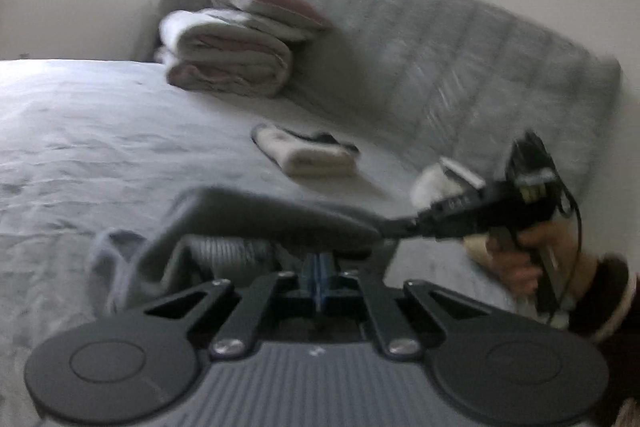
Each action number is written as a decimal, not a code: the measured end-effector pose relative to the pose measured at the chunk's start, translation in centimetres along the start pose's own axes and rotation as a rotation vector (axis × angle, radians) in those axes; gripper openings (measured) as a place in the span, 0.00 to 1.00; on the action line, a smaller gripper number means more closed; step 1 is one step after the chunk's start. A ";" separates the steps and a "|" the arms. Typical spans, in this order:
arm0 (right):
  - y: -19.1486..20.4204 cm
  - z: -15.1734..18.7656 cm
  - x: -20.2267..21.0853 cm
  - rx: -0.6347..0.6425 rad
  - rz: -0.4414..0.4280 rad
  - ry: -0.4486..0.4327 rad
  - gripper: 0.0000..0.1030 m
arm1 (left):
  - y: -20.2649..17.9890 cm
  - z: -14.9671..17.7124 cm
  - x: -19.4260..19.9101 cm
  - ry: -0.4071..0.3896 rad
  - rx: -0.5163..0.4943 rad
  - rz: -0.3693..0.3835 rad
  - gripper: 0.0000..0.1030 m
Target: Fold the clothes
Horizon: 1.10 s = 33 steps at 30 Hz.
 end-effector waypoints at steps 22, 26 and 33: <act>-2.6 0.9 -2.3 -0.037 0.063 0.092 0.43 | 5.6 -1.8 -2.9 0.037 0.149 -0.277 0.78; -3.0 -0.3 -1.9 -0.069 0.052 0.062 0.43 | 9.1 -1.5 -3.7 0.093 0.271 -0.403 0.80; -4.0 -2.6 -3.1 -0.115 0.078 0.029 0.44 | 12.8 0.0 -6.6 0.169 0.432 -0.436 0.76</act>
Point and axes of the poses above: each gripper's, at about its wrist camera, not at the fingertips, and x roughly against the way its jaws point, y to its left, z to its underside, the point moved 1 cm from there along -x, roughly the way its jaws point, and after that the axes turned 12 degrees about -x, right-handed, at the moved point
